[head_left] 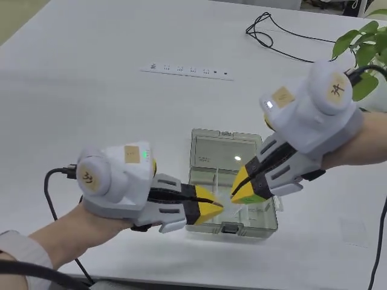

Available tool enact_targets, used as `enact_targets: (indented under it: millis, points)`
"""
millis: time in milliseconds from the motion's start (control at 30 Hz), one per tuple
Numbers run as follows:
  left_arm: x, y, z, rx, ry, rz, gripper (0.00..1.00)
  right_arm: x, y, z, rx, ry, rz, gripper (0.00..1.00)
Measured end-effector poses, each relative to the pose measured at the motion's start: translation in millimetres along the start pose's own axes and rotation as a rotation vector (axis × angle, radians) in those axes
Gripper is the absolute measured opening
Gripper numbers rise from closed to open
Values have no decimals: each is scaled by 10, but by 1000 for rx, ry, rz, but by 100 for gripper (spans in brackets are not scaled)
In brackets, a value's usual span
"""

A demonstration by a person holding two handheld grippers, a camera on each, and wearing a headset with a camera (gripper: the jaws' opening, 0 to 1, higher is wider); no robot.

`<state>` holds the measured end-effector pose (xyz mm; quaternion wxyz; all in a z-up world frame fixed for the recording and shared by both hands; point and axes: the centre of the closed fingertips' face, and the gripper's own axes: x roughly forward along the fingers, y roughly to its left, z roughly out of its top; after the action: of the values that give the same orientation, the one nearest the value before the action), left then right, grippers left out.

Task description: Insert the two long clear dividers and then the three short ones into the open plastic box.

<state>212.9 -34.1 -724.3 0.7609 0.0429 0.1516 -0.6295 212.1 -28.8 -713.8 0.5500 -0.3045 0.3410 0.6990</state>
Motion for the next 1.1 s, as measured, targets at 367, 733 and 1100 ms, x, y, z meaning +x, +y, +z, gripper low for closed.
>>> enact_targets:
  millis: [367,733,1100]
  points:
    - [24,22,-52,-36,25,14,0,27,-24,-45,-4,34,-3,2]
    - [-101,250,-168,-96,64,139,33,-43,-198,-214,-2,108,-55,2]
    - [-278,366,-318,-138,77,227,57,-80,-518,-385,63,148,-148,2]
